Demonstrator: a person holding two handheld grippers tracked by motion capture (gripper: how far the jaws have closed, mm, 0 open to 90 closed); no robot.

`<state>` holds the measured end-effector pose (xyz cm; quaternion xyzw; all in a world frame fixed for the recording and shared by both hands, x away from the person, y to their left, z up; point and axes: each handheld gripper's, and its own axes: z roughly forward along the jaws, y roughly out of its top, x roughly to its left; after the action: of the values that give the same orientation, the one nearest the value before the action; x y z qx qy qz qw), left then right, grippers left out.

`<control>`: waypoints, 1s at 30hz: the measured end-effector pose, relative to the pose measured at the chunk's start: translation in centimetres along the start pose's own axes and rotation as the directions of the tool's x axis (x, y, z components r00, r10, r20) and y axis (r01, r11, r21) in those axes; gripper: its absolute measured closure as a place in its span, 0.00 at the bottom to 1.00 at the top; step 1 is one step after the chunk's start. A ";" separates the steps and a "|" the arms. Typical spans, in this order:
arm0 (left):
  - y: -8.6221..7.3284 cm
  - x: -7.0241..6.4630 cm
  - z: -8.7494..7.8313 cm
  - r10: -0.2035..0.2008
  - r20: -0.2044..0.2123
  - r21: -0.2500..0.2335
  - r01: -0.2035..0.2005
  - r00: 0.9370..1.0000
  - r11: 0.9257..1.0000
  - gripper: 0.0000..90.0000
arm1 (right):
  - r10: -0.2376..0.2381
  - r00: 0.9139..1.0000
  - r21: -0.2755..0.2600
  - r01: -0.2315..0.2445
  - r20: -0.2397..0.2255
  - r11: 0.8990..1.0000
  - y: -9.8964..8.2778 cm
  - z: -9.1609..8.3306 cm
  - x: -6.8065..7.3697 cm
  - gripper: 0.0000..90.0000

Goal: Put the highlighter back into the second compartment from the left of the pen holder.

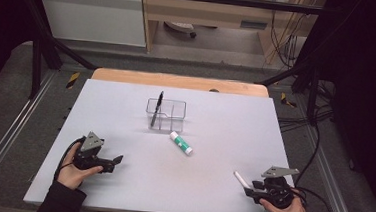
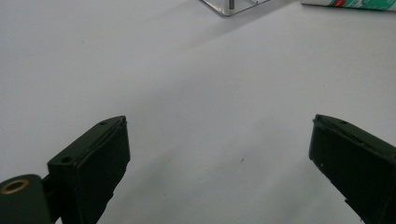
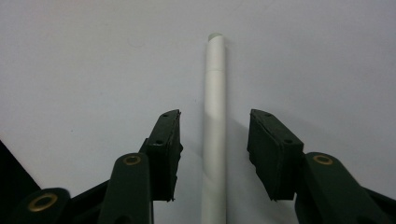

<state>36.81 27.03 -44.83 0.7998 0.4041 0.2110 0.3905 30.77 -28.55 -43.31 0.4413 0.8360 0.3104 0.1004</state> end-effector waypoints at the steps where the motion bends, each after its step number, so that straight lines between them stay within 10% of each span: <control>1: 0.0 0.0 0.0 0.001 0.001 0.001 -0.001 1.000 1.000 0.05 | -0.001 1.000 0.003 0.001 0.003 1.000 -0.1 -0.1 0.1 0.63; 30: 0.1 -0.1 0.0 0.000 0.000 -0.003 0.000 1.000 1.000 0.05 | 0.014 1.000 0.017 -0.015 0.012 1.000 -1.7 -0.4 0.1 0.88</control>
<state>36.77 26.92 -44.74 0.7993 0.4036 0.2116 0.3917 29.40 -29.33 -43.99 0.4500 0.8347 0.3015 0.0994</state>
